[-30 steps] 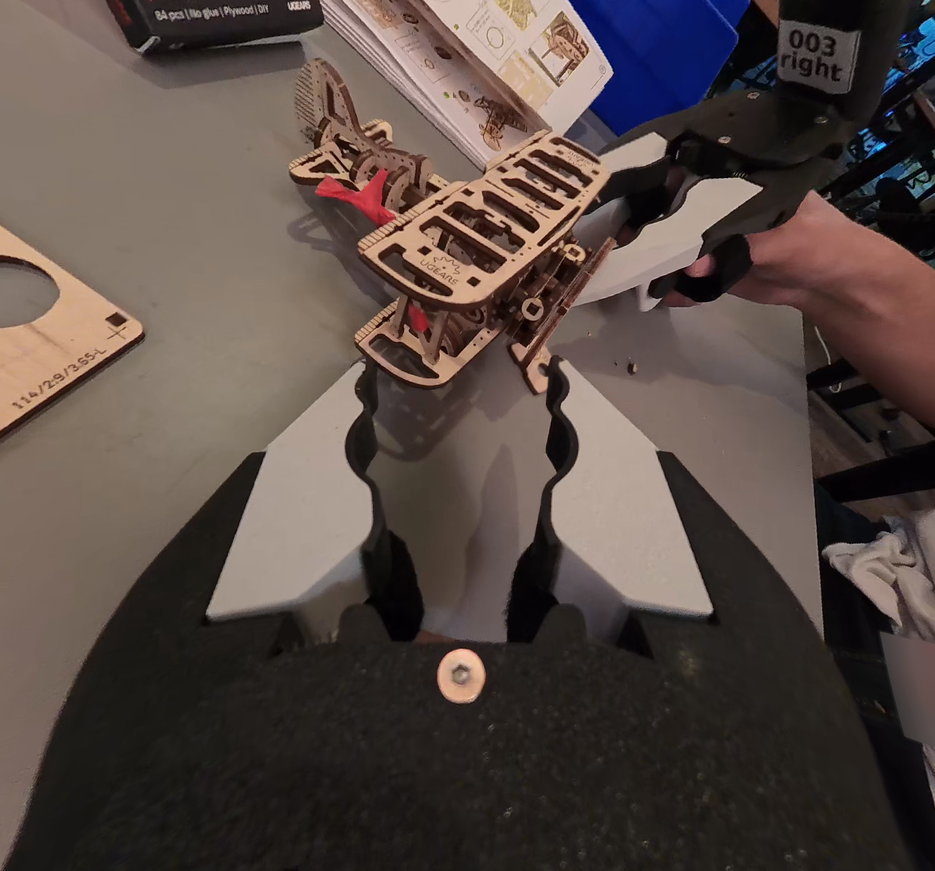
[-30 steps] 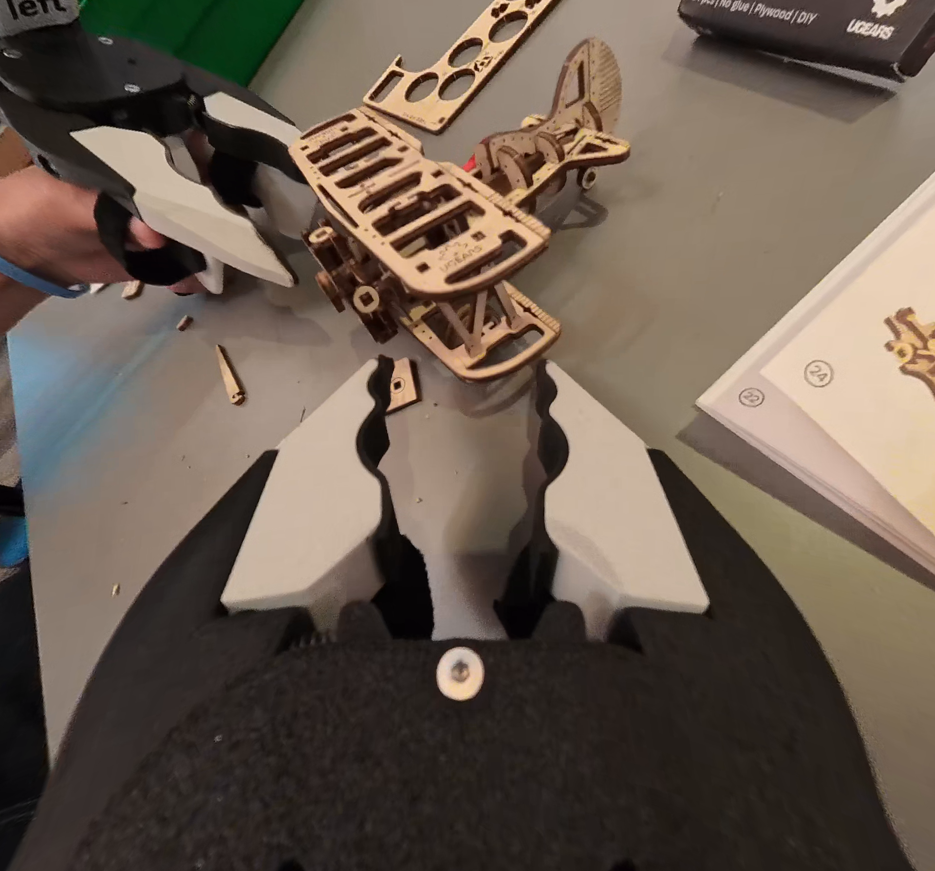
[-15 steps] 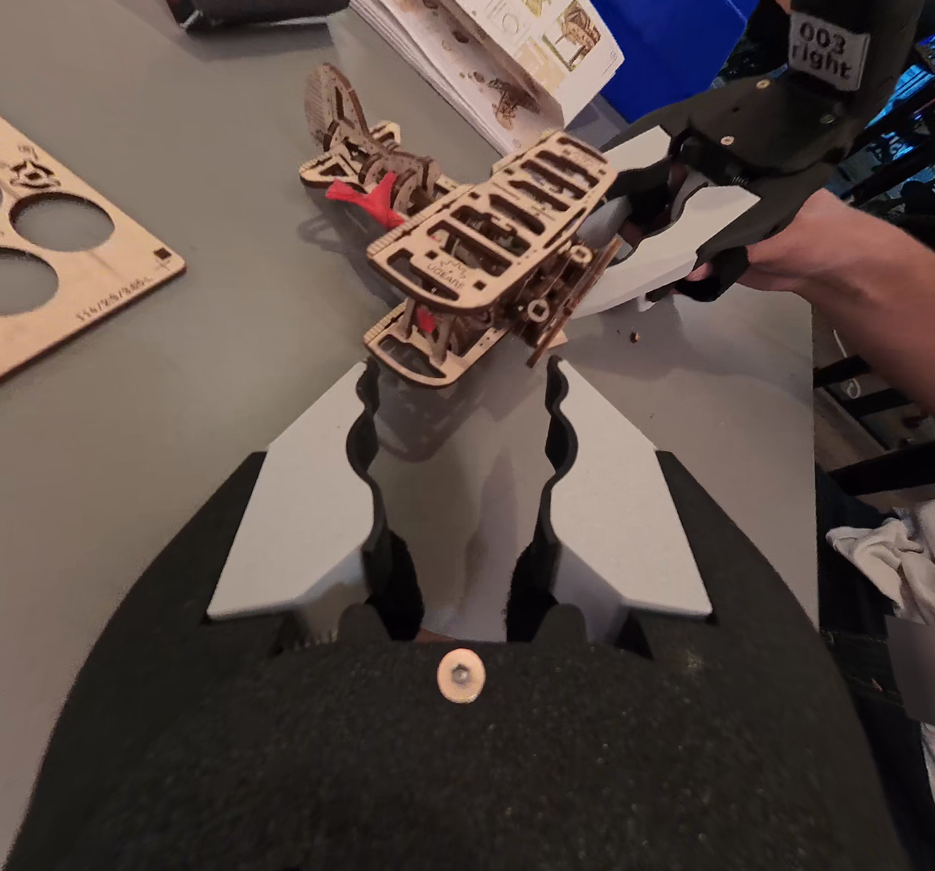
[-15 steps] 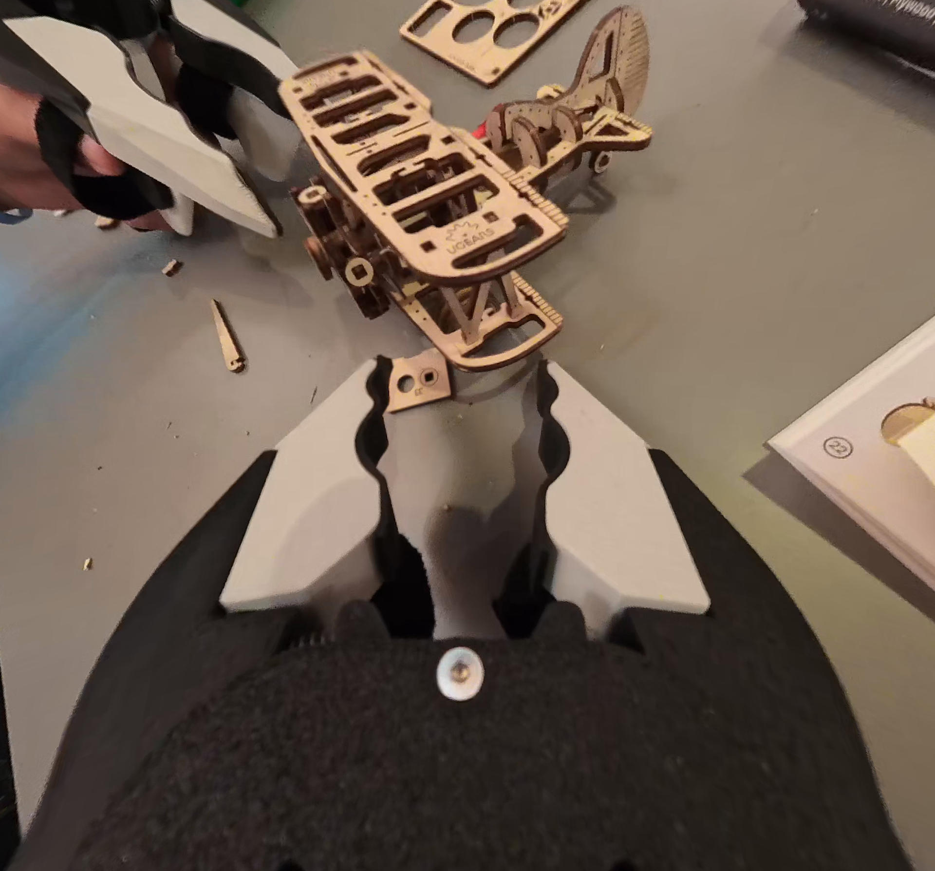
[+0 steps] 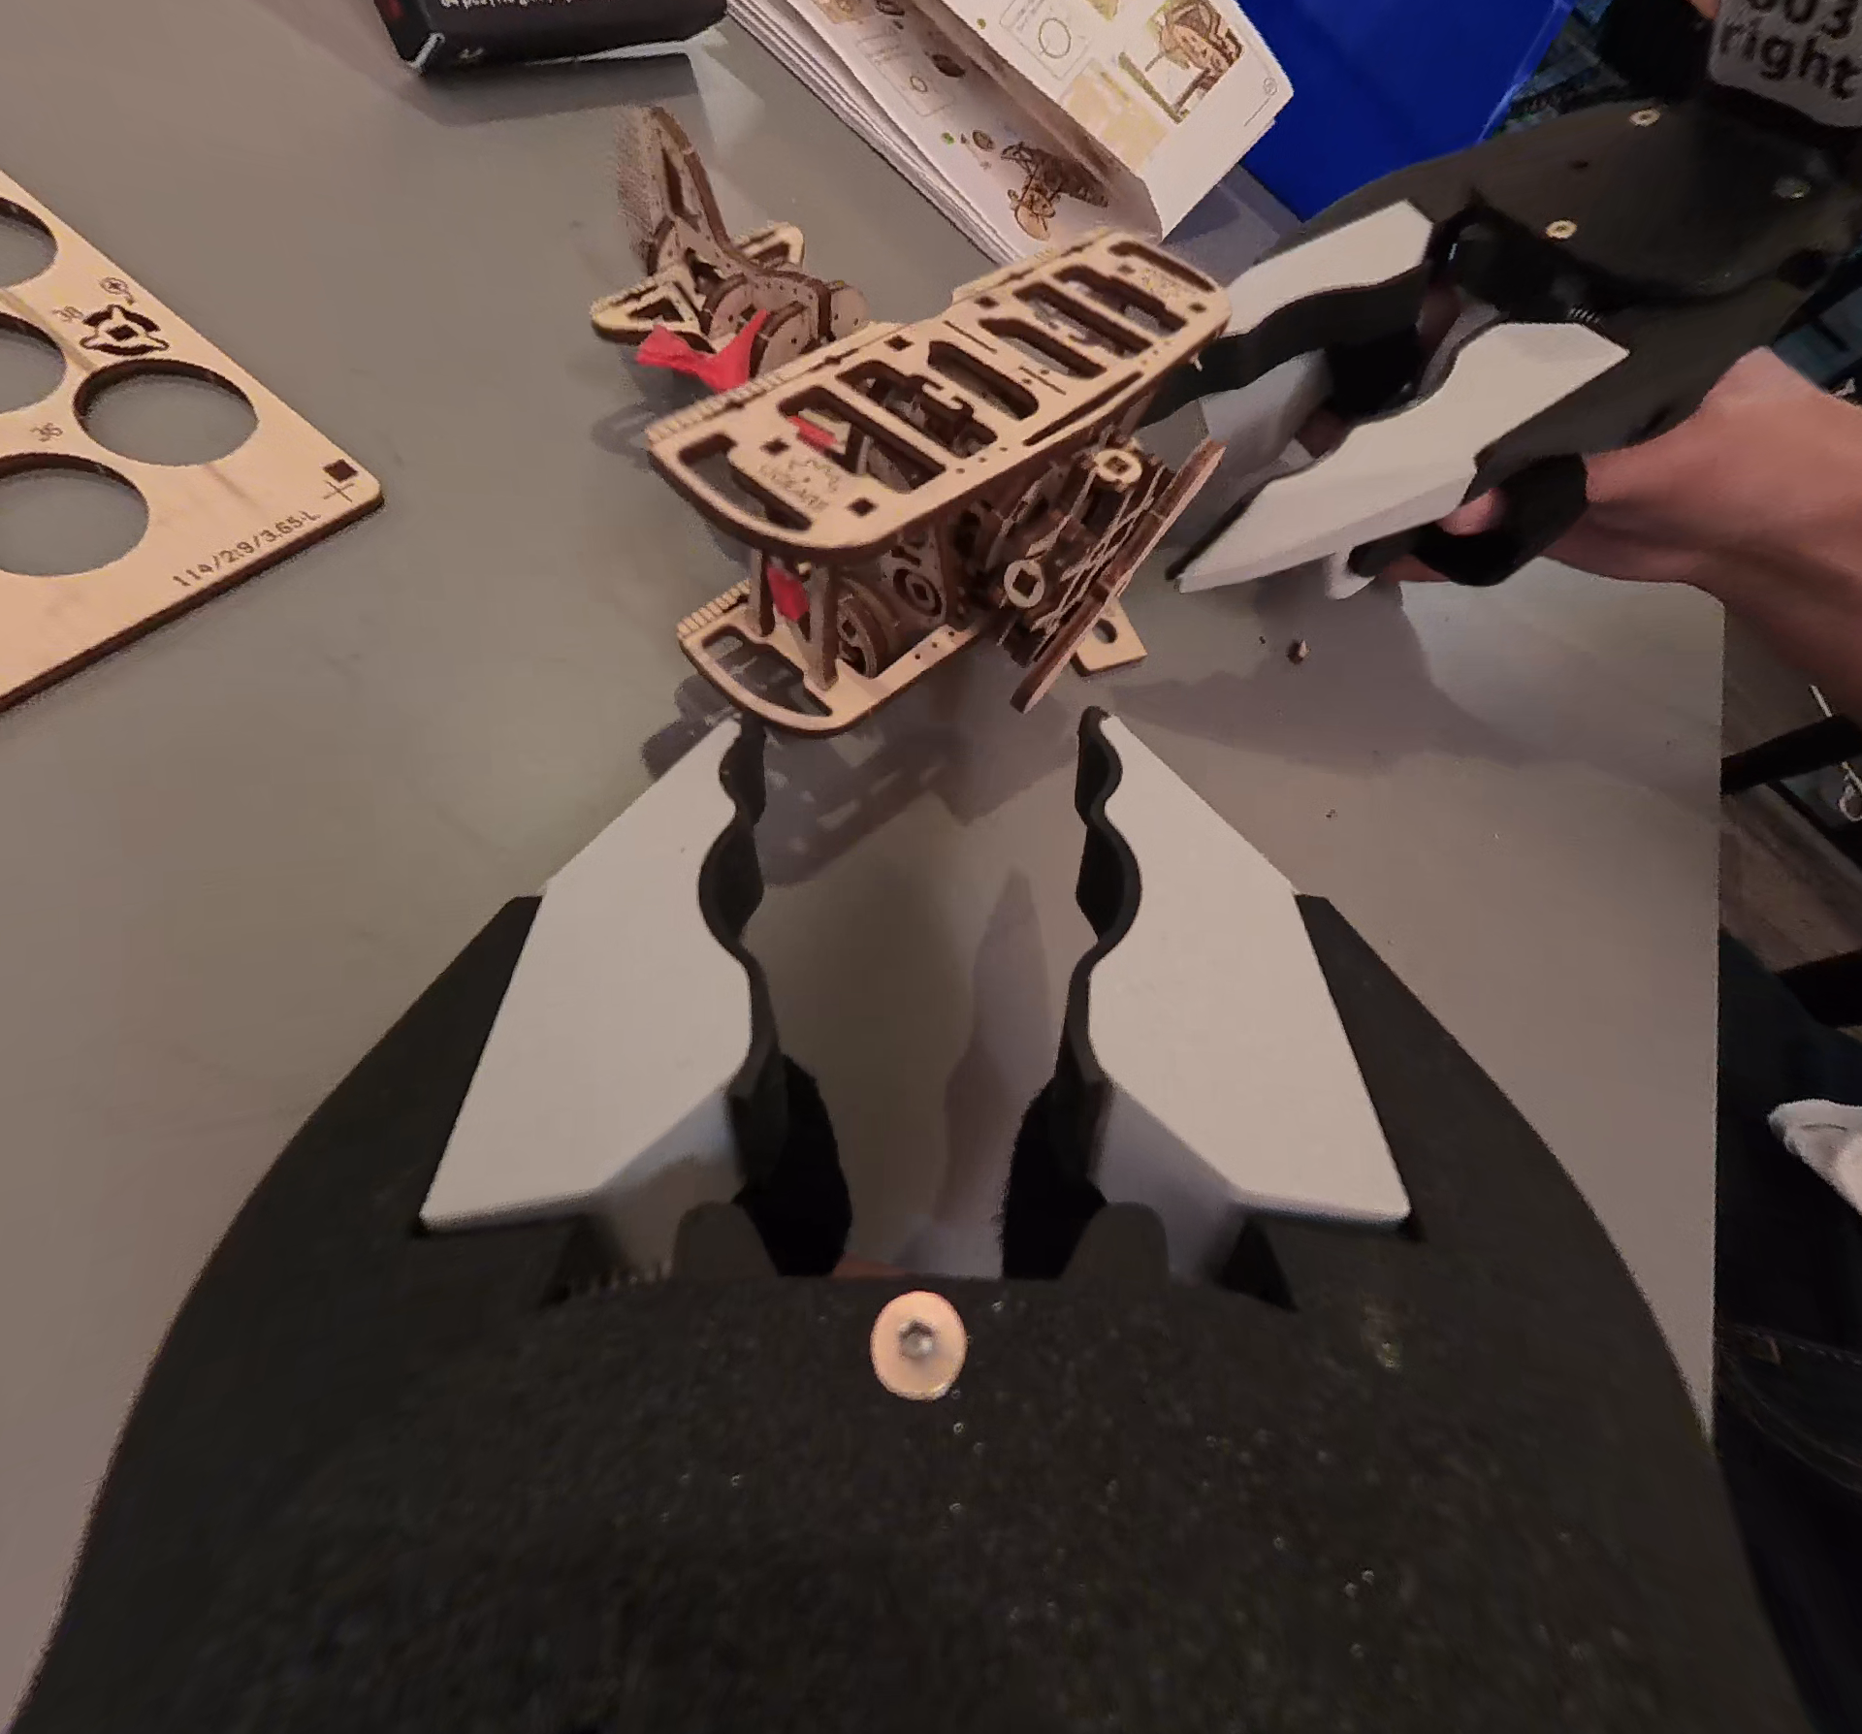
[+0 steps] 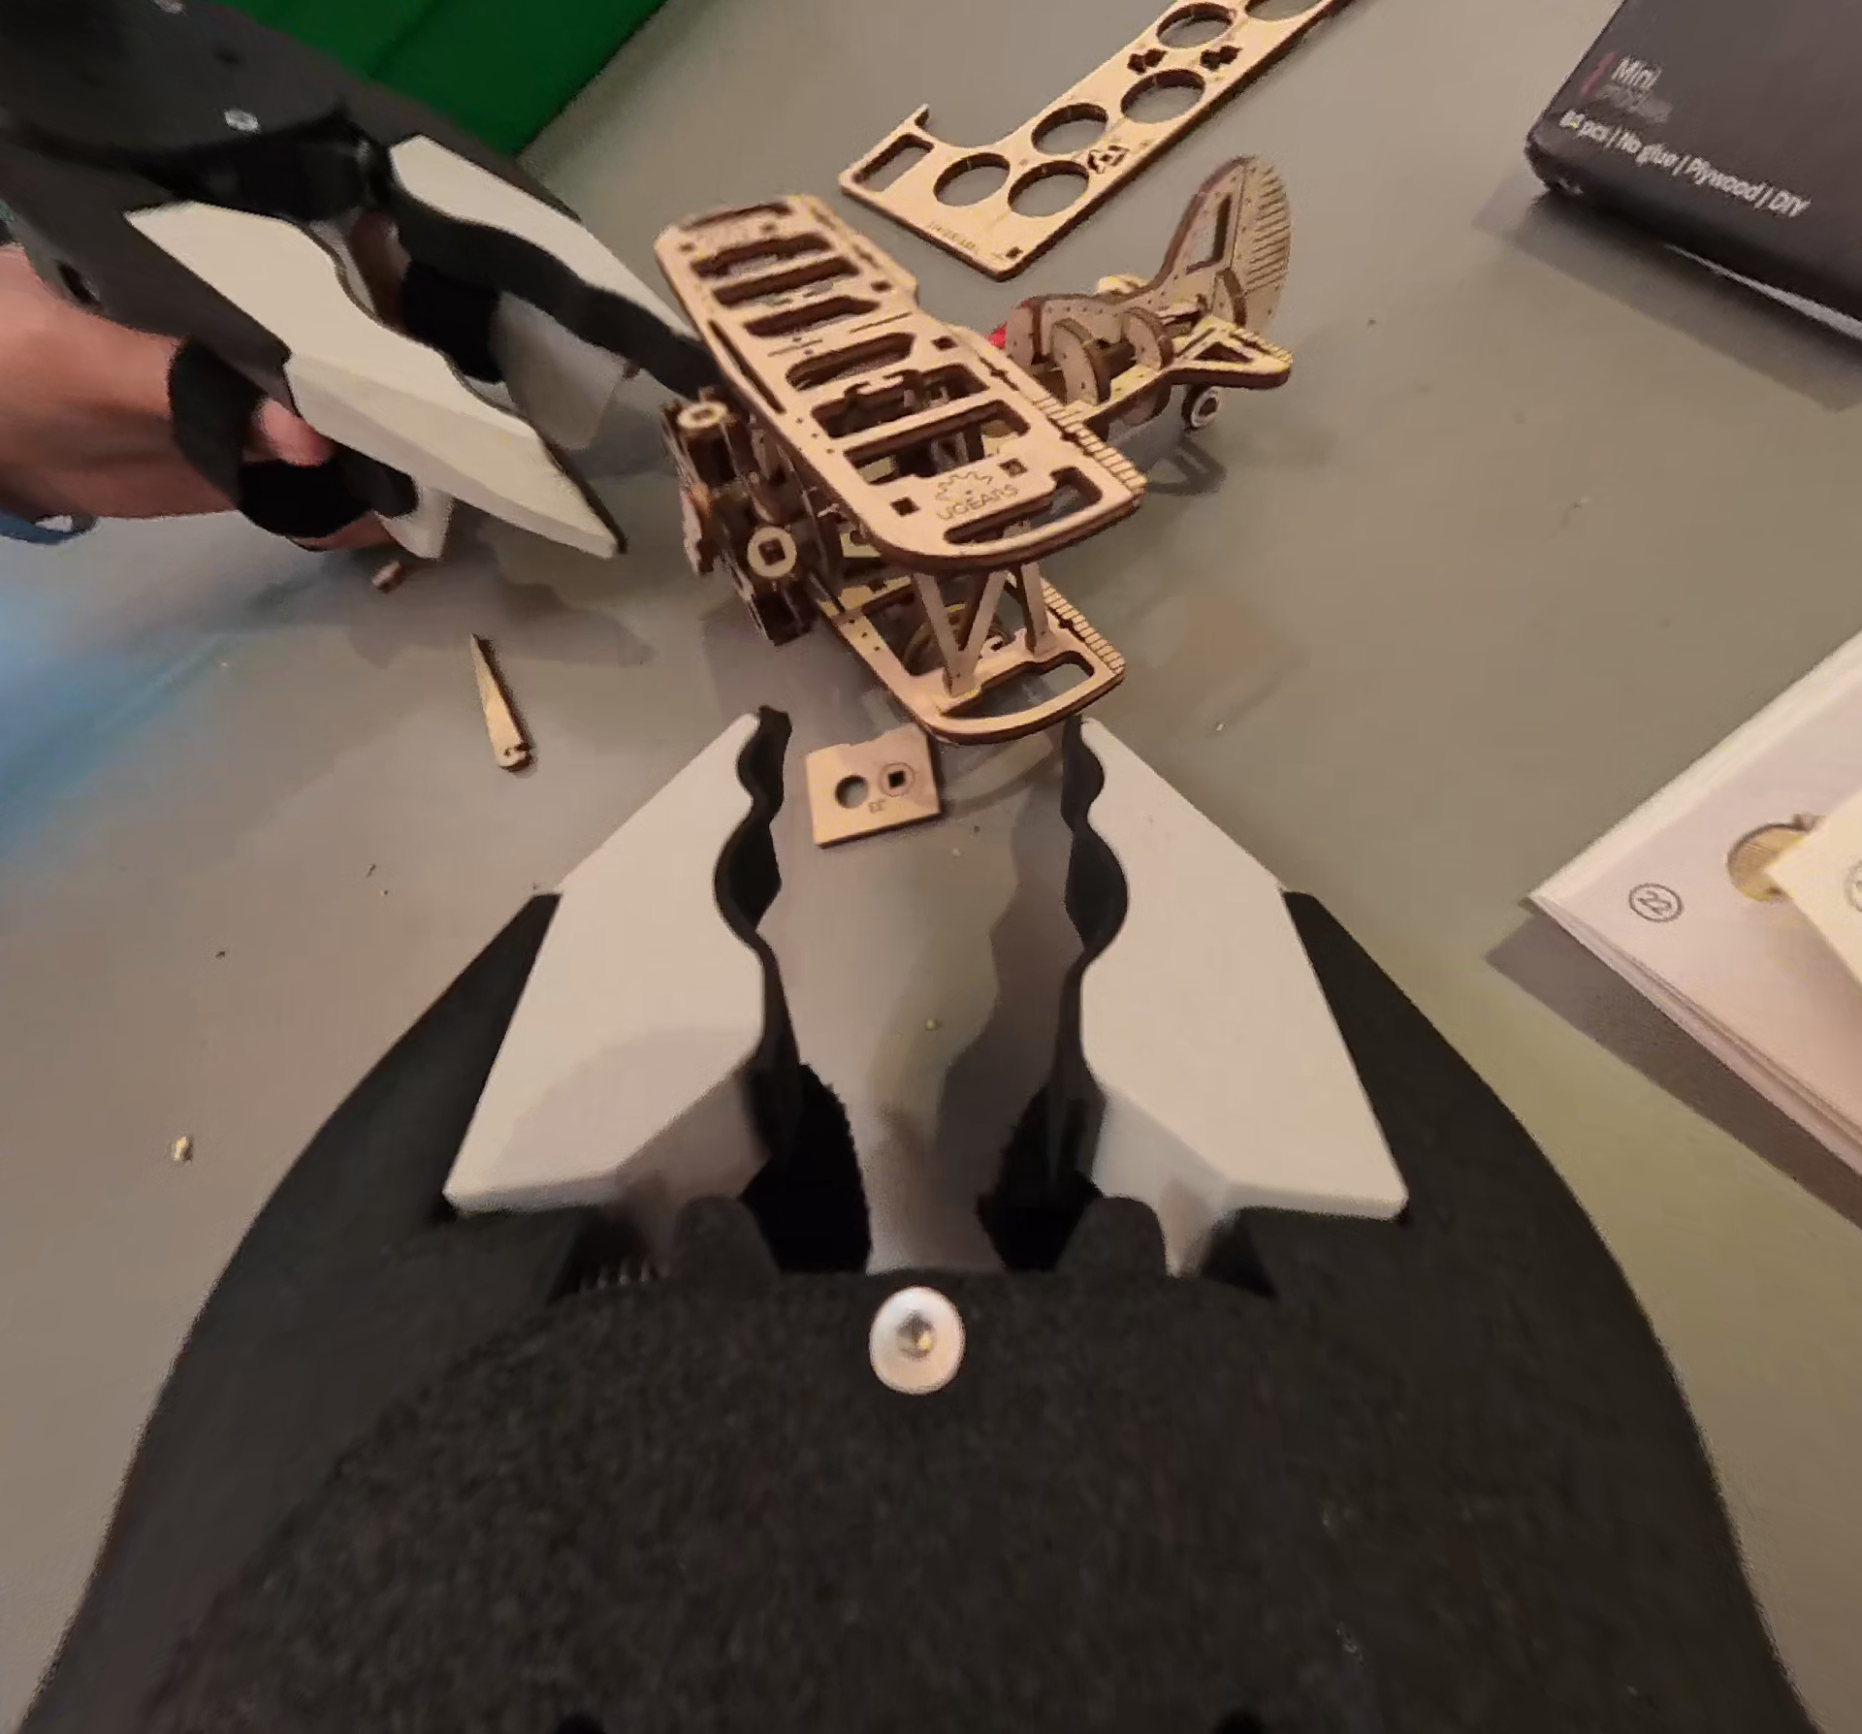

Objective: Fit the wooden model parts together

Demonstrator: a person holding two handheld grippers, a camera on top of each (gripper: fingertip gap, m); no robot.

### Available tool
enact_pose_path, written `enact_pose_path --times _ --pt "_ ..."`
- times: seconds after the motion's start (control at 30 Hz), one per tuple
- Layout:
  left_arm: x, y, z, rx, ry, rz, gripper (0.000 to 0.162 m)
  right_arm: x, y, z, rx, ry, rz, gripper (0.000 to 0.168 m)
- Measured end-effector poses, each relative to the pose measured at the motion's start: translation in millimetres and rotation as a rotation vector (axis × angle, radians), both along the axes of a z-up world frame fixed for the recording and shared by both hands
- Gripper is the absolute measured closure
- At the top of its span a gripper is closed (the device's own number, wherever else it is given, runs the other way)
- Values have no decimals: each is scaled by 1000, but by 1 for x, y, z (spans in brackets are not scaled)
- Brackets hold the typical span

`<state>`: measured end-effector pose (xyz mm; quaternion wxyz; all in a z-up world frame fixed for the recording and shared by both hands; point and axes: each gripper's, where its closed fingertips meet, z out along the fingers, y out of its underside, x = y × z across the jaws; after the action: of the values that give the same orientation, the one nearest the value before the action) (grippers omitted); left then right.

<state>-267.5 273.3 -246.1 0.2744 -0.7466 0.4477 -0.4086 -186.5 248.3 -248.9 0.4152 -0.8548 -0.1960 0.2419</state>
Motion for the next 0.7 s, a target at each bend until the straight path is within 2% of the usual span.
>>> enact_pose_path --times 0.1,0.2,0.33,0.4,0.5,0.57,0.63,0.7 --pt "-9 -2 -1 -6 36 10 102 9 -8 -8 -36 -71 -15 113" --pt "-31 -8 13 53 57 71 105 21 -26 1 -22 -60 -27 115" --pt "-59 -41 39 133 41 196 111 40 -64 31 53 -14 -100 115" --pt "-72 -64 40 100 39 297 111 48 -84 36 101 -7 -140 113" --pt "-86 -96 41 45 -90 484 115 58 -106 21 104 -41 -181 111" --pt "-94 -107 48 80 -194 566 117 54 -110 14 56 -62 -155 106" --pt "-88 -107 78 155 -235 512 116 48 -107 18 57 -54 -137 107" --pt "-87 -97 83 285 -206 495 116 43 -105 18 52 -45 -127 106"
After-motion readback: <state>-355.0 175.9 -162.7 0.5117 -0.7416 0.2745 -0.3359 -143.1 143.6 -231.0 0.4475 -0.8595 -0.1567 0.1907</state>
